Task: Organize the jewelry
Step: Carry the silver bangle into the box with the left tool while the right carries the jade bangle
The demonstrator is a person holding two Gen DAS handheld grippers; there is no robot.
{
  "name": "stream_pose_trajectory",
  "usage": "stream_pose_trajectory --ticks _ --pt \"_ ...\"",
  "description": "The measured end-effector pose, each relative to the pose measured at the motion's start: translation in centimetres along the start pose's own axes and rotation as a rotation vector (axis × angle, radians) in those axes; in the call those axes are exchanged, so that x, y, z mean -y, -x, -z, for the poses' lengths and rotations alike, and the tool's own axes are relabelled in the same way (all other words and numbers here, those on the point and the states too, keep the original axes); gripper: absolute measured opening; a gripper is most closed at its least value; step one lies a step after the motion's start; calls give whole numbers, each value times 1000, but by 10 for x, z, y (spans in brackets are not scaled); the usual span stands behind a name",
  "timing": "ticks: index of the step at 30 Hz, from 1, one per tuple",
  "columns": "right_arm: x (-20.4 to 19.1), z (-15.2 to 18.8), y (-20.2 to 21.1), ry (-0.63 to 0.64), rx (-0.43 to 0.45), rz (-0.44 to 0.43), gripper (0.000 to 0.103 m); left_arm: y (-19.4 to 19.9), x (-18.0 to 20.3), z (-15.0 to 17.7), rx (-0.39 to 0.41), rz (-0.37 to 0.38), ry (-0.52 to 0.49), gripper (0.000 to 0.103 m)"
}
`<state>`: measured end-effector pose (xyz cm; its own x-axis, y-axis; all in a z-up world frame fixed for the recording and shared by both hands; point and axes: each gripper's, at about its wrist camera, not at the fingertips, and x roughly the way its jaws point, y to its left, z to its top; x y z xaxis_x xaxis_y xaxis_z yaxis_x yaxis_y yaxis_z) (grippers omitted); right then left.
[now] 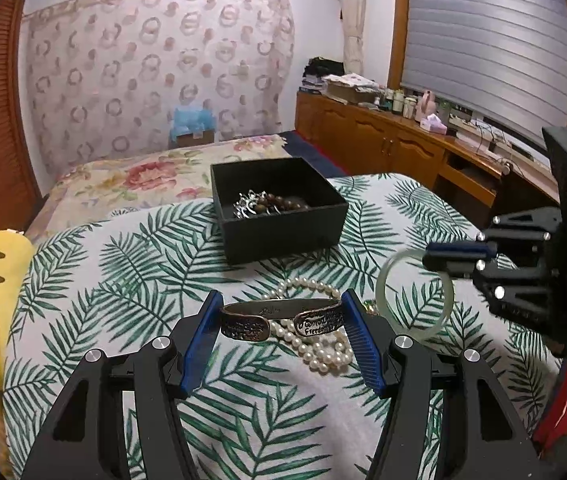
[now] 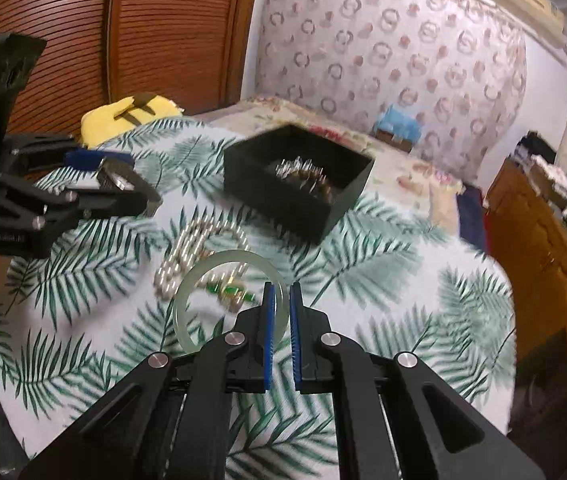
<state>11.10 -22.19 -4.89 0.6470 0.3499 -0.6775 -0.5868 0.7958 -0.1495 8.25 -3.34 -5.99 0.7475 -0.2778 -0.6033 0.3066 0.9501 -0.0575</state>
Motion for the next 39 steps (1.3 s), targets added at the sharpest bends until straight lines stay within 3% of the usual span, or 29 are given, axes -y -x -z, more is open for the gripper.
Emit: stream_pose_trajectory --ticks 9,20,30,39 --pt "26 -52 -18 -2 54 61 8 -11 -12 -18 15 -10 0 58" --pt "59 -91 -74 -107 51 55 8 -36 -24 -45 13 -25 -4 58" --pt "67 -95 -103 -162 39 48 8 -58 -22 -67 8 -31 -13 58" --pt "82 -91 -89 -187 68 109 8 -87 -15 -92 -3 -36 -27 58"
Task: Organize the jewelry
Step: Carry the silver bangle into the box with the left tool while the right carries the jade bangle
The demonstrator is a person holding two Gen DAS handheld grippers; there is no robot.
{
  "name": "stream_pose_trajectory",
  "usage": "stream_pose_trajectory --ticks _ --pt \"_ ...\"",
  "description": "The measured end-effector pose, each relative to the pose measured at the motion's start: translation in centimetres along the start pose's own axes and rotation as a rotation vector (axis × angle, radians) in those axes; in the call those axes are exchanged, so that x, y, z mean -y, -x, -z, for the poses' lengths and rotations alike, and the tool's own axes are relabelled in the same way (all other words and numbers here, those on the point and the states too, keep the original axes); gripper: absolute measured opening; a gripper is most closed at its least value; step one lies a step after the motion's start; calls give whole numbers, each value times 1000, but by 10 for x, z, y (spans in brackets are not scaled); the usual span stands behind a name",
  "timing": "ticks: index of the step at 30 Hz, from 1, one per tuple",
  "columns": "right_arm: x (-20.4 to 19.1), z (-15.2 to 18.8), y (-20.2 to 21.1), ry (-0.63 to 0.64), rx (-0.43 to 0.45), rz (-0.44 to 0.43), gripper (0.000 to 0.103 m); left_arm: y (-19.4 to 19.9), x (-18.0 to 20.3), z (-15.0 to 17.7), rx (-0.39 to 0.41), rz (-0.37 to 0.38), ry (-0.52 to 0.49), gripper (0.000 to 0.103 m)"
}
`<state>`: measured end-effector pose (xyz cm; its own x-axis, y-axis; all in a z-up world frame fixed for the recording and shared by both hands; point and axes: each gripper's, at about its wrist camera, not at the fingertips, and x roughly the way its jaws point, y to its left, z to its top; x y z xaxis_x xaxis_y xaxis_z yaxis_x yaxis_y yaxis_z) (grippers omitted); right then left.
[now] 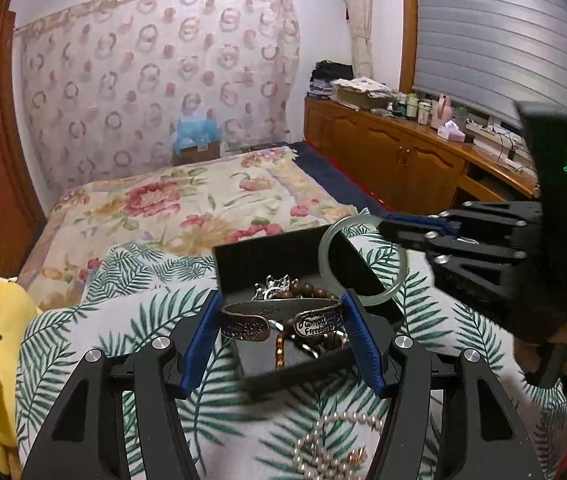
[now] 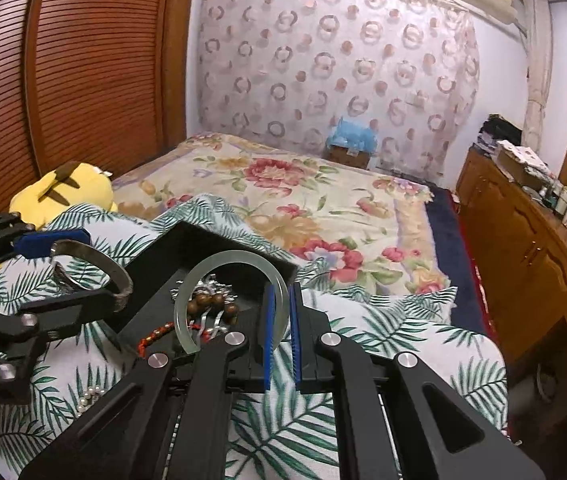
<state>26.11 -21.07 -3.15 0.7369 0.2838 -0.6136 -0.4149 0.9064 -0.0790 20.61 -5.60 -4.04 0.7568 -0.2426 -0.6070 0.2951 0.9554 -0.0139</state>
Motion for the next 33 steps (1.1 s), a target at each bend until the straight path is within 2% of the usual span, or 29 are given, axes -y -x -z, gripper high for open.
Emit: stream_pose_trajectory --ticks 5,8,18,25,33 --pt "13 -3 6 -22 5 15 8 -20 1 -2 -31 7 14 58" --pt "16 -2 7 -26 8 10 8 -20 0 -3 -18 3 22 59" --pt "-4 -4 -1 -4 3 -38 8 11 -16 3 10 -21 46 59" --pt "-26 -1 -19 12 -26 -54 9 32 -30 27 -3 -35 46 60" --pt "-26 0 -24 -27 -40 -90 11 44 -32 50 -22 -16 55 60"
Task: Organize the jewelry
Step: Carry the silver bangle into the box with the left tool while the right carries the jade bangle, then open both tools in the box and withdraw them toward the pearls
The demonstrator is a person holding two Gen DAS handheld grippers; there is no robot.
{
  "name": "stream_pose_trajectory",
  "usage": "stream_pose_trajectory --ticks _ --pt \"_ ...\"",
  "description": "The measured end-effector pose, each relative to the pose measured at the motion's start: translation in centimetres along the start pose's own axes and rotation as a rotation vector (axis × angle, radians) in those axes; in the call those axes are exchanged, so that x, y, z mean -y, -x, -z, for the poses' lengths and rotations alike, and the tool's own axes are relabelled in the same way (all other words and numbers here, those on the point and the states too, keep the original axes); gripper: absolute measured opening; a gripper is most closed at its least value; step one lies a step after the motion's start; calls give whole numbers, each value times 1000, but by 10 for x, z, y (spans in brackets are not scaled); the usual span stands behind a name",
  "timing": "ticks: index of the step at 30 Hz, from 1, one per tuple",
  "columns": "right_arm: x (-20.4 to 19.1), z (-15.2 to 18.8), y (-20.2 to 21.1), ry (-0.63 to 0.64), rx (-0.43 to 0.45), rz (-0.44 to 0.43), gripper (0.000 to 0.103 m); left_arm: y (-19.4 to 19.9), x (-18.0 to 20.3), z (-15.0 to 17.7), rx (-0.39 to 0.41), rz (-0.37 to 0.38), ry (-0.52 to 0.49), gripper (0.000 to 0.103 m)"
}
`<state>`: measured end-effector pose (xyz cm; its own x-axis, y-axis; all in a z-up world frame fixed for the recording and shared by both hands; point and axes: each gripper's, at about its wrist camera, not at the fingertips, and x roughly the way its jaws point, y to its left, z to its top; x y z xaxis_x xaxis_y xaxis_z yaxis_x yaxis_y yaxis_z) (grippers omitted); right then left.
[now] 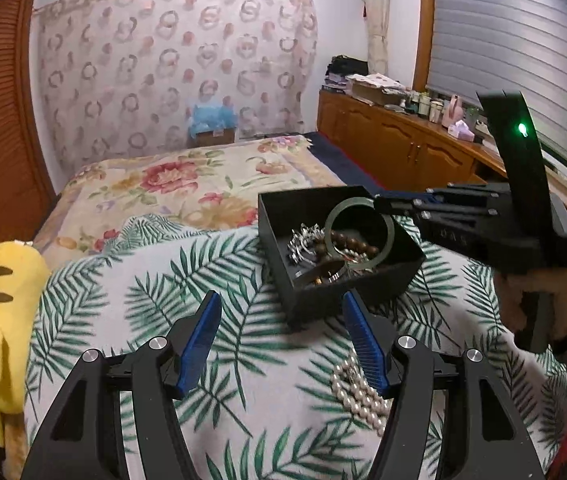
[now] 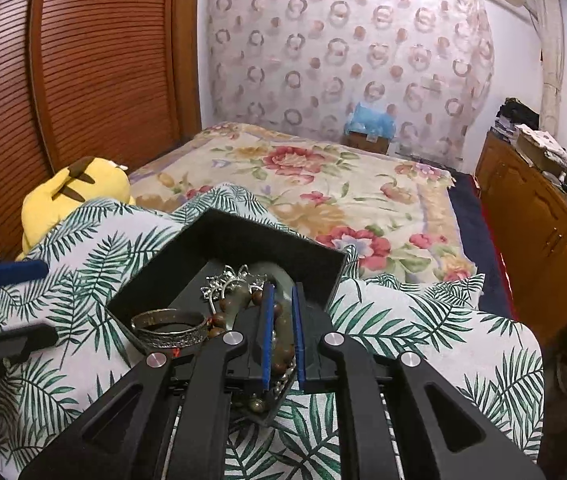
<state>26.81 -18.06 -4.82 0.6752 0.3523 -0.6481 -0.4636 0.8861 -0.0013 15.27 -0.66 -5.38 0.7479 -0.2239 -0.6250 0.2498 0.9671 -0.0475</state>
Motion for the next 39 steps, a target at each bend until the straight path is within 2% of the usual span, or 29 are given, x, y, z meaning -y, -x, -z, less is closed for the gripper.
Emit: stream_pose_trajectory --ticks 6,13,15,17,26,31,35,37,39 --pt "-2 5 14 13 15 -8 11 3 7 21 -20 27 3 65" --pt "-21 38 55 78 44 -55 12 -8 13 37 -63 30 -13 65" --pt "-27 46 58 100 25 -75 20 -13 12 42 -78 25 -14 65" --pt "-35 56 55 119 -3 -98 23 -18 11 44 -92 12 -14 65" --pt "-58 80 30 165 -118 -159 23 -33 9 52 -158 25 -16 66" --pt "-64 90 11 182 -198 -162 23 -39 9 54 -188 26 -11 72" --pt "-59 90 12 139 -198 -173 18 -38 11 56 -193 20 -24 74" --pt "-58 91 13 154 -195 -150 9 -39 14 56 -195 14 -31 76" --pt "-54 92 14 147 -200 -143 8 -39 13 56 -195 16 -30 76"
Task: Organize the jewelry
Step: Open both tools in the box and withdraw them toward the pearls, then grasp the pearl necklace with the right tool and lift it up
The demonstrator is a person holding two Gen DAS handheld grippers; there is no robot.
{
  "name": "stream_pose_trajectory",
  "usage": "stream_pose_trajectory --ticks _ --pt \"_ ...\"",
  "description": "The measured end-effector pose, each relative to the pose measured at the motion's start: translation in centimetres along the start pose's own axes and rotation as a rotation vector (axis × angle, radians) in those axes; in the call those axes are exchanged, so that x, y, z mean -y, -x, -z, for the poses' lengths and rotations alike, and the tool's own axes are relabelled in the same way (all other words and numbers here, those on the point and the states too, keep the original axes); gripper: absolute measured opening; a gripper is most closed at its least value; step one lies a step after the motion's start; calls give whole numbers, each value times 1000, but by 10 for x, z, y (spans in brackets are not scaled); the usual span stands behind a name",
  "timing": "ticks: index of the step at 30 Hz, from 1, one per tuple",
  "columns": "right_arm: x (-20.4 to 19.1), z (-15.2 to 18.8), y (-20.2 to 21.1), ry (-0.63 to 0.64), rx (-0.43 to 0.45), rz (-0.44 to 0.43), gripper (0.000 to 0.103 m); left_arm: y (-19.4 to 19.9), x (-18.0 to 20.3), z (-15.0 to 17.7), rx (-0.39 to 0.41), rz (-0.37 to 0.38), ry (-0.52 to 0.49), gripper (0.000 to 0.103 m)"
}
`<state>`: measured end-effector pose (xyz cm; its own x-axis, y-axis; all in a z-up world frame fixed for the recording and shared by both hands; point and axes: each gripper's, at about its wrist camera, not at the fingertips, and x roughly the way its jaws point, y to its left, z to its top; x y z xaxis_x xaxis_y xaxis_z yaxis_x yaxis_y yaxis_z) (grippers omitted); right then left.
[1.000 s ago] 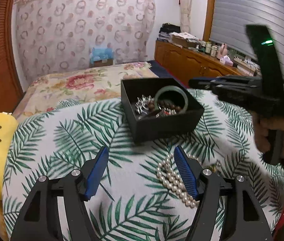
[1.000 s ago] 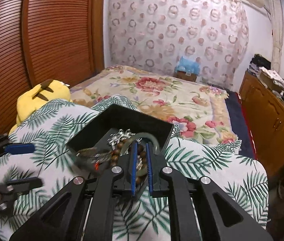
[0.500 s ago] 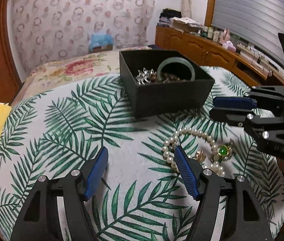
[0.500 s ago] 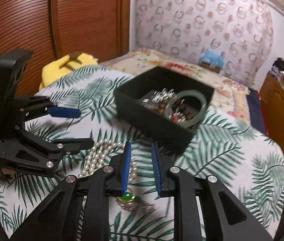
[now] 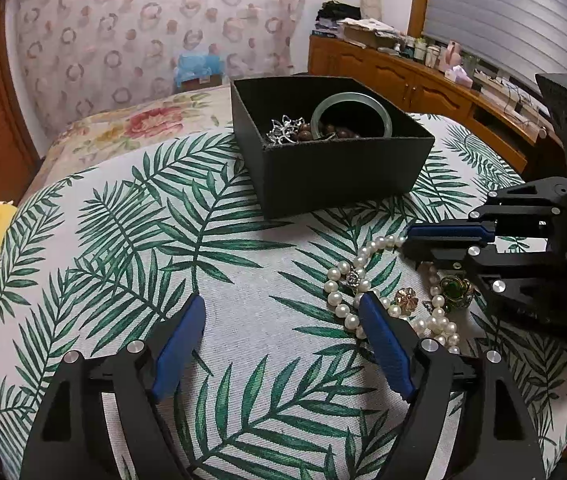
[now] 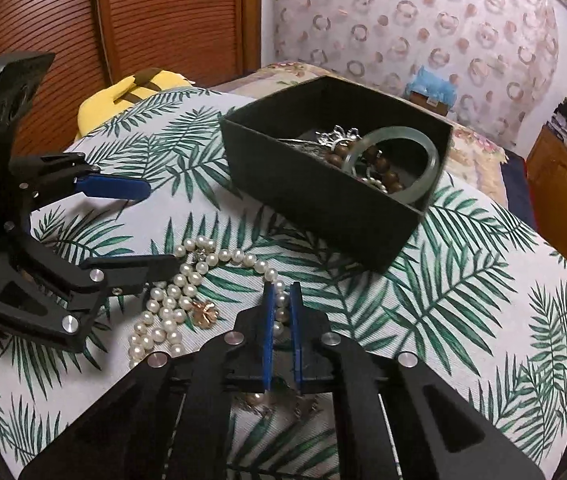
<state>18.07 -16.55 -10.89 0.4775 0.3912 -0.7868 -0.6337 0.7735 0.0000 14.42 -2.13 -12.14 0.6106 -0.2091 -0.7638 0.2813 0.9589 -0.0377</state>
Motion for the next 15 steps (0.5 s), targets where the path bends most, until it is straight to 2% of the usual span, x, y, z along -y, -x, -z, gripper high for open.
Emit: stream_pose_trajectory --ticks 3,8,15 --pt "7 4 3 -11 2 33 8 0 0 0 -1 -3 -3 76" --pt "18 12 8 -40 24 20 9 0 0 0 -4 -10 -8 77" --pt "15 12 11 -16 28 49 9 -2 2 -1 -9 -27 -27 75"
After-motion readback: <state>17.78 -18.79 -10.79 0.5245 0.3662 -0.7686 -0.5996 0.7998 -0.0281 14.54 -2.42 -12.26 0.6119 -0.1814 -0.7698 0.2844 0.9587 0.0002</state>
